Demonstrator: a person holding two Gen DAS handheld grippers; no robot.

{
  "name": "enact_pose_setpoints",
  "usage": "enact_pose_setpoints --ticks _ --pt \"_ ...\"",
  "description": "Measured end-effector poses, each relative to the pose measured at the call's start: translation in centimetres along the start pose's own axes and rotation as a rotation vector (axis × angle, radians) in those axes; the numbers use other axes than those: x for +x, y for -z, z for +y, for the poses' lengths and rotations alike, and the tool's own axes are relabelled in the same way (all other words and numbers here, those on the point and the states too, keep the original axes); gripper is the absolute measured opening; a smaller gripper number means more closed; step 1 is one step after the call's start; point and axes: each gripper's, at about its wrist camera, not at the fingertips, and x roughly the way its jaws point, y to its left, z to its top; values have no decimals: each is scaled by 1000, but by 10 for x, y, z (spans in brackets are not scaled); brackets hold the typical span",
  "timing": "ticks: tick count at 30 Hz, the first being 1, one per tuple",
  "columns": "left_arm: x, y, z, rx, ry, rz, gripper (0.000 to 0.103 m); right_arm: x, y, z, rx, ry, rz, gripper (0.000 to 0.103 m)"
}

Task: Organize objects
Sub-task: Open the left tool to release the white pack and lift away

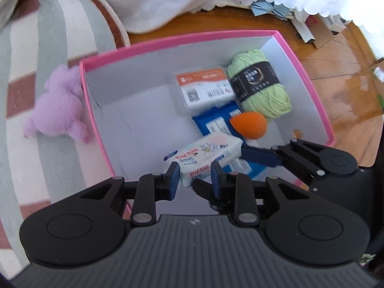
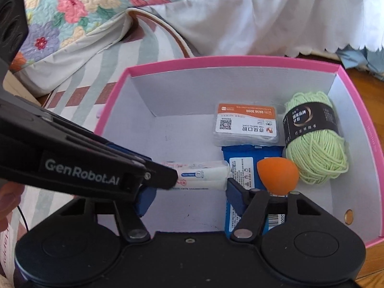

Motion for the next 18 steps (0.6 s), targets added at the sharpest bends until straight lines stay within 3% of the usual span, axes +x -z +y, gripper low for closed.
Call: enact_pose_setpoints --ticks 8,14,18 --pt "-4 -4 1 -3 -3 -36 26 11 2 -16 51 21 20 47" --pt "-26 5 7 1 -14 -89 27 -3 5 -18 73 59 -5 48" --pt "-50 16 9 13 -35 -106 35 -27 5 -5 38 60 -26 50"
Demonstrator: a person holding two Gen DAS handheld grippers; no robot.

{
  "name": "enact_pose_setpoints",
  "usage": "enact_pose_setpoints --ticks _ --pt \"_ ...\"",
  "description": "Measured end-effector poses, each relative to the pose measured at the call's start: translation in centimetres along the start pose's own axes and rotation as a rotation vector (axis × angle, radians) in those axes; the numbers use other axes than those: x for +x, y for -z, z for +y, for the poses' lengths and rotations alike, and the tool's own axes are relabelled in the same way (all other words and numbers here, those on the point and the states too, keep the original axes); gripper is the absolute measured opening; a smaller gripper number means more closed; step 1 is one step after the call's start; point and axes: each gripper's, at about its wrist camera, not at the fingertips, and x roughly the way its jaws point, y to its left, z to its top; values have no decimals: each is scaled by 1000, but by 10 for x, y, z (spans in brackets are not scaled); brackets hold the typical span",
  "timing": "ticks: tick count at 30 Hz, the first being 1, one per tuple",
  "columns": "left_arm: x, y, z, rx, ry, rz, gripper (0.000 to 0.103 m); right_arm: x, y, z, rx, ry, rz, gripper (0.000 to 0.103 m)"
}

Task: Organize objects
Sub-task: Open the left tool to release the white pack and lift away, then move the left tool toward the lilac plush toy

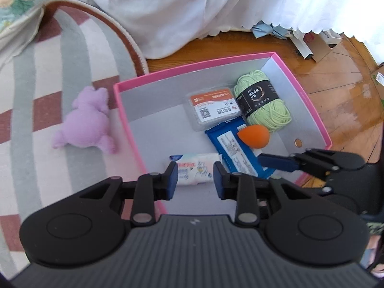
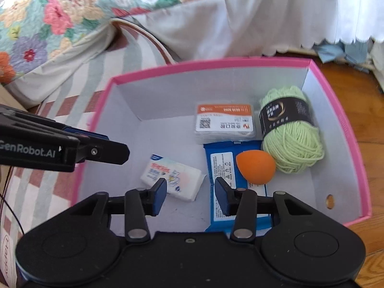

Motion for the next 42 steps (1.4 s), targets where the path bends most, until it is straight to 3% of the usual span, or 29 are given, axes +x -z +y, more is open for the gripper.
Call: enact_pose_setpoints --ticks 12,16,20,24,30,36,42 --pt "-82 25 13 71 -46 -27 46 -72 1 54 -120 10 -71 63" --pt "-106 34 19 83 -50 -39 51 -85 5 71 -158 27 -62 73" --pt "-127 43 28 82 -40 -58 61 -97 10 90 -200 32 -57 76" --pt "-140 50 37 87 -78 -67 73 -110 14 103 -209 13 -62 80" --pt "-154 61 49 104 -108 -69 77 -121 21 123 -239 13 -71 94" --pt "-167 74 58 122 -113 -73 77 -126 24 138 -253 41 -83 95" --pt "-178 76 71 102 -96 -106 77 -127 21 159 -287 7 -115 95"
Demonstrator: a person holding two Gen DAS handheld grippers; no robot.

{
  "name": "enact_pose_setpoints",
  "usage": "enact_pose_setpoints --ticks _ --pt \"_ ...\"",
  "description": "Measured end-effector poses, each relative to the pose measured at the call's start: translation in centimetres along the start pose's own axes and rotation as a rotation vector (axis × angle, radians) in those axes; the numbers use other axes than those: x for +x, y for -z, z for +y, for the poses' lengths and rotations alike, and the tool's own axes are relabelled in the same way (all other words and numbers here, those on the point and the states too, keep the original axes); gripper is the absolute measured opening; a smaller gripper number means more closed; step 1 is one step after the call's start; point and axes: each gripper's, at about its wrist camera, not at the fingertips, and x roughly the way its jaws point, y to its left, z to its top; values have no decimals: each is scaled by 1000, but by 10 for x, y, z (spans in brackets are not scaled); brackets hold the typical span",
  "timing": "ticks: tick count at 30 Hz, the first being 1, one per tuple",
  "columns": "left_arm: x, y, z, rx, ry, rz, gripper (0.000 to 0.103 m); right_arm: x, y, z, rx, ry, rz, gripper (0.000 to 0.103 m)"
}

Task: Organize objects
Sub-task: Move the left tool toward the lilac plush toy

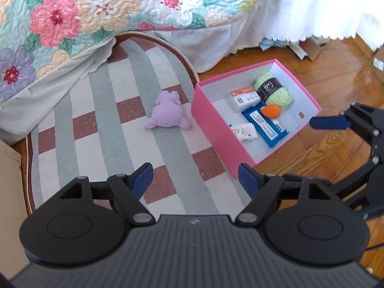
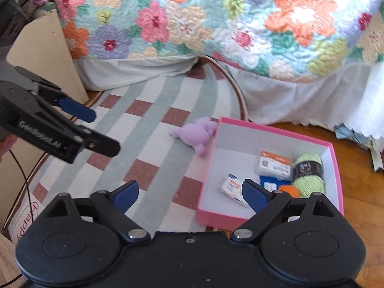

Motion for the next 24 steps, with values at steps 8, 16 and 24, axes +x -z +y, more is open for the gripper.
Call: enact_pose_setpoints --ticks 8,16,24 --pt "7 0 20 -35 3 -42 82 22 -12 24 -55 -47 -76 95" --pt "41 -8 59 -145 56 -84 93 79 -19 34 -17 -89 -132 95" --pt "84 -13 90 -178 -27 -86 93 143 -21 42 35 -37 -177 94"
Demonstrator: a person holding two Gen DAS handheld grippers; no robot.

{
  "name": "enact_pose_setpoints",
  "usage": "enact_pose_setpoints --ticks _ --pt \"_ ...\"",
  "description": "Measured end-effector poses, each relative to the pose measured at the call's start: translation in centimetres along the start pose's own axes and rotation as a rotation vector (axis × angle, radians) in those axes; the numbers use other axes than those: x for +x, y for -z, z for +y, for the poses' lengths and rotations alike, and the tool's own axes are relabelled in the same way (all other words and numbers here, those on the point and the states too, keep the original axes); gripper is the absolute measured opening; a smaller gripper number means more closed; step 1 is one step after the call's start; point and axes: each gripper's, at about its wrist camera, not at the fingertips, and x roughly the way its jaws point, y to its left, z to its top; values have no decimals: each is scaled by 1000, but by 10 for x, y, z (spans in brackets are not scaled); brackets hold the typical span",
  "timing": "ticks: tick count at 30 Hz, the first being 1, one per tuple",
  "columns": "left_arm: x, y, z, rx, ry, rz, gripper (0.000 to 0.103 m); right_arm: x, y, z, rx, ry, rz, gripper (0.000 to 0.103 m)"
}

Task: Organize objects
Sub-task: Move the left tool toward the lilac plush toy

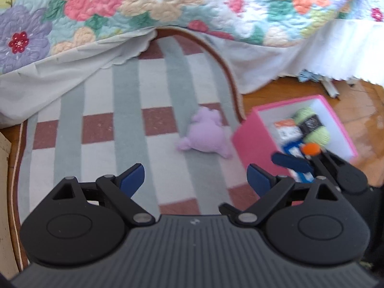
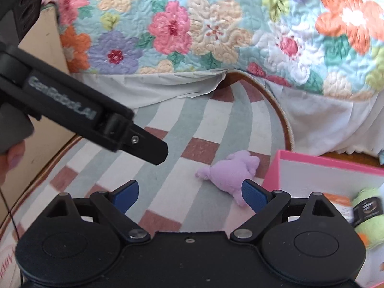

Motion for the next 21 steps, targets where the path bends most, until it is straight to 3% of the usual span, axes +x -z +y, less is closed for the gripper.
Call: enact_pose_setpoints --ticks 2,6,10,14,17,21 --pt "16 -4 9 -18 -25 21 93 14 2 -2 23 -2 11 93" --pt "47 -9 30 -97 30 71 93 39 9 3 -11 65 23 91" --pt "70 -10 37 -99 41 77 91 58 14 9 -81 133 -3 90" --pt "93 -12 43 -128 102 93 89 79 18 11 -138 220 -8 87" --pt "109 -12 47 -159 177 110 79 96 20 10 -150 262 2 85" --pt "129 -17 49 -163 217 119 66 117 23 11 -180 310 11 80"
